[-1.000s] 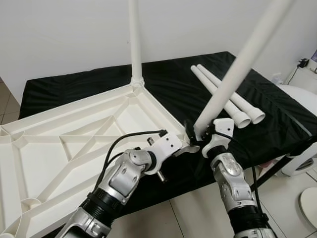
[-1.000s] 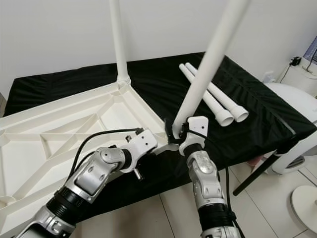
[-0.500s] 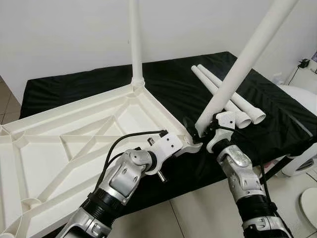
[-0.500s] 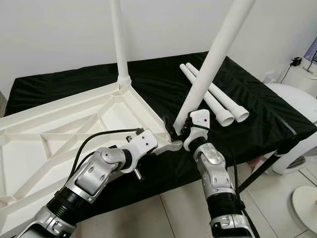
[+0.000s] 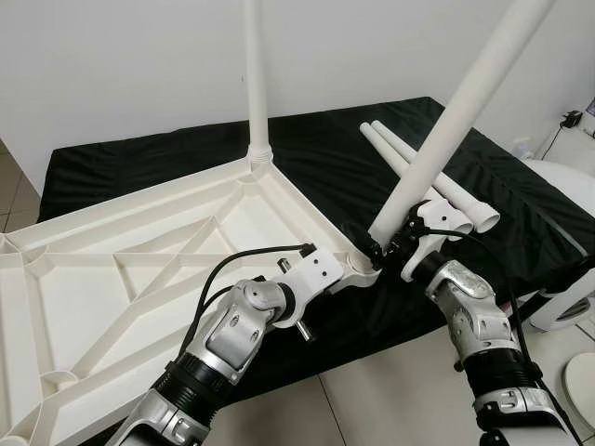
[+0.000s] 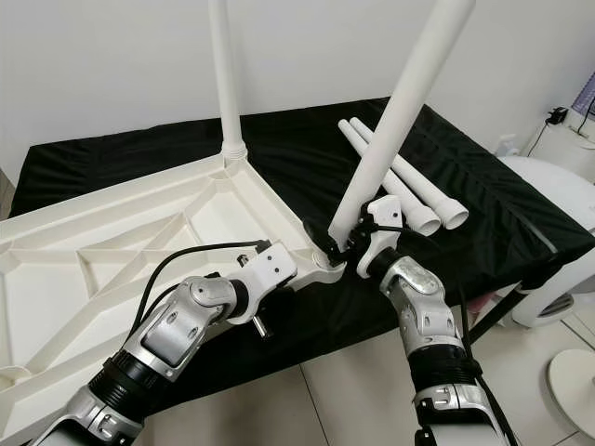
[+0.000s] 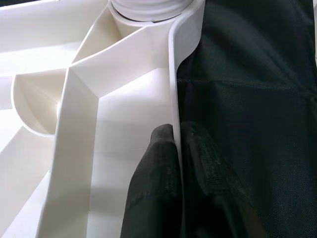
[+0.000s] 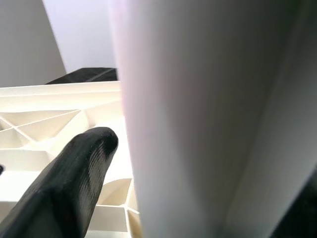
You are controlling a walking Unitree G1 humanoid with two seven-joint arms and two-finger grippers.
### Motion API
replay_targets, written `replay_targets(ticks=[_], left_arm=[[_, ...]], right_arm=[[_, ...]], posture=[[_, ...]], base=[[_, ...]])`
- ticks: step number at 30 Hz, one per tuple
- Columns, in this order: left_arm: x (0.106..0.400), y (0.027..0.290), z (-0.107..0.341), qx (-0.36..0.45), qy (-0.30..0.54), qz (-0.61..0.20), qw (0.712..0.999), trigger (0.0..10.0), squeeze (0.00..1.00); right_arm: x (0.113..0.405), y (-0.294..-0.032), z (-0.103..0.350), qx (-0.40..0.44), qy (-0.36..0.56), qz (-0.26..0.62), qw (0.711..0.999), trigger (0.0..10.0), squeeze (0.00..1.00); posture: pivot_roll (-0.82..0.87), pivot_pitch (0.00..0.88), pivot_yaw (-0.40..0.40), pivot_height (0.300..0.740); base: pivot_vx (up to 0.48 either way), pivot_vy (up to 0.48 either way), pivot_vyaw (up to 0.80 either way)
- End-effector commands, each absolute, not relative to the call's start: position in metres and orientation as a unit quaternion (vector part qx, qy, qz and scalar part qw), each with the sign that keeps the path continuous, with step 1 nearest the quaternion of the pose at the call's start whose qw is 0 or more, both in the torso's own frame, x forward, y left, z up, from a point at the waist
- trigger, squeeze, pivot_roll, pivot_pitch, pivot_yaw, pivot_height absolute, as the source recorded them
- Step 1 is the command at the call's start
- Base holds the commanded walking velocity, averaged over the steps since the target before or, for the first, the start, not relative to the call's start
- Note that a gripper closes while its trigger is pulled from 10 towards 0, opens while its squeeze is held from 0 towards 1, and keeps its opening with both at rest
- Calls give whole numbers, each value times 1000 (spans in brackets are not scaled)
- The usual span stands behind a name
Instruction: Building children table
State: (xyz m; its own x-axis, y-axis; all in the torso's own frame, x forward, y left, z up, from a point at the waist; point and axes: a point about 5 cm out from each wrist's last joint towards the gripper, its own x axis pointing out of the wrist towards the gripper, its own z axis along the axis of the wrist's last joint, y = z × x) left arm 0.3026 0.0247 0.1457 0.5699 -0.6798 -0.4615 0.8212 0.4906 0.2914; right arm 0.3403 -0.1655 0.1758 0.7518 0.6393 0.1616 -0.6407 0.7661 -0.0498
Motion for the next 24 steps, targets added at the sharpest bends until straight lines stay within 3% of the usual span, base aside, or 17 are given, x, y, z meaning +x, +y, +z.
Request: replay_targets(ticks=[1,8,14,15,17,18,24], left_arm=[[306,28,158,253,114,-406,871,10000,0],[306,27,159,252,113,-406,871,10000,0],[306,27,159,252,112,-406,871,10000,0],[306,27,159,252,112,-406,871,10000,0],[306,27,159,252,112,-406,871,10000,0],[305,27,159,252,112,-406,871,10000,0],[305,26,159,250,113,-406,872,10000,0]], right_arm=[[340,-167,175,2,-76,360,930,10000,0],[339,-173,171,-16,-50,418,907,10000,0],[339,-175,172,-20,-49,422,905,10000,0],[341,-179,173,-22,-49,418,907,4667,0],[341,-179,173,-22,-49,418,907,4667,0],[343,-182,174,-19,-48,413,909,0,0],[350,-187,178,-16,-47,405,913,0,0]], posture=[[-71,68,12,740],[-72,68,12,740],[-71,70,13,740],[-72,72,13,740],[-72,72,13,740],[-72,72,13,740],[-72,72,13,740]], base=[[0,0,0],[0,0,0],[0,0,0],[0,0,0],[0,0,0],[0,0,0],[0,0,0]])
